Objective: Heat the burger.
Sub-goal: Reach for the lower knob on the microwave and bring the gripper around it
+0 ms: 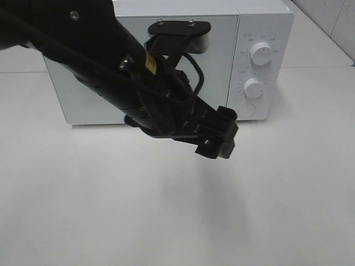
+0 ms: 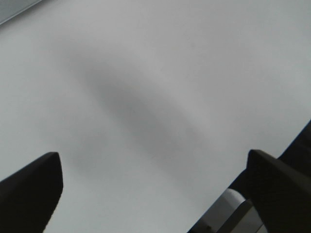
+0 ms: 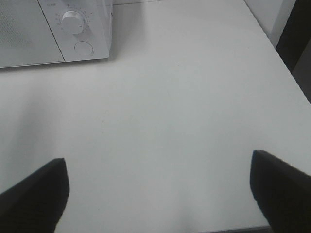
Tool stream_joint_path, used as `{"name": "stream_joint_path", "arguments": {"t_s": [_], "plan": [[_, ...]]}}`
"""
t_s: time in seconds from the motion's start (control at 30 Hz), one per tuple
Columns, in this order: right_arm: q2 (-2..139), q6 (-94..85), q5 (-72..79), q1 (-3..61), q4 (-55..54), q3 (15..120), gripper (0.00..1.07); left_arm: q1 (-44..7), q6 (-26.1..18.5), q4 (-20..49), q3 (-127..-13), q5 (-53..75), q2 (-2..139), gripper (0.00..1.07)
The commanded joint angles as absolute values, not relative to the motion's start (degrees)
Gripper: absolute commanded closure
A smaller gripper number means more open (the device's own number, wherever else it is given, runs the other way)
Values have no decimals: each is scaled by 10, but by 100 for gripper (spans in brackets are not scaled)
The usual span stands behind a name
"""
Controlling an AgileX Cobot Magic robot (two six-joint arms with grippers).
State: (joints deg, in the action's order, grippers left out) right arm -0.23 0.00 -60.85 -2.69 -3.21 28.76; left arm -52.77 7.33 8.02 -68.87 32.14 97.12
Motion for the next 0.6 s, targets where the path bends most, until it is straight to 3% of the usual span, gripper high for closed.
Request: {"name": "stream_joint_path", "arguments": {"t_s": [0.03, 0.1, 0.3, 0.4, 0.47, 0.57, 0.6], "plan": [[-14, 0, -604, -27, -33, 287, 10, -526, 149, 3, -692, 373, 951, 5], [-14, 0, -604, -27, -33, 287, 10, -526, 187, -36, -692, 423, 932, 5], [-14, 0, -604, -27, -33, 287, 10, -500, 187, -22, -692, 486, 904, 5], [-14, 0, -604, -27, -33, 287, 10, -458, 158, 0, -692, 531, 886, 5], [-14, 0, -604, -27, -33, 287, 10, -392, 100, 36, -689, 585, 870, 5], [-14, 0, -604, -27, -33, 287, 10, -374, 86, 45, -688, 601, 865, 5], [-14, 0, -604, -27, -33, 287, 10, -340, 66, 56, -684, 625, 855, 5]]}}
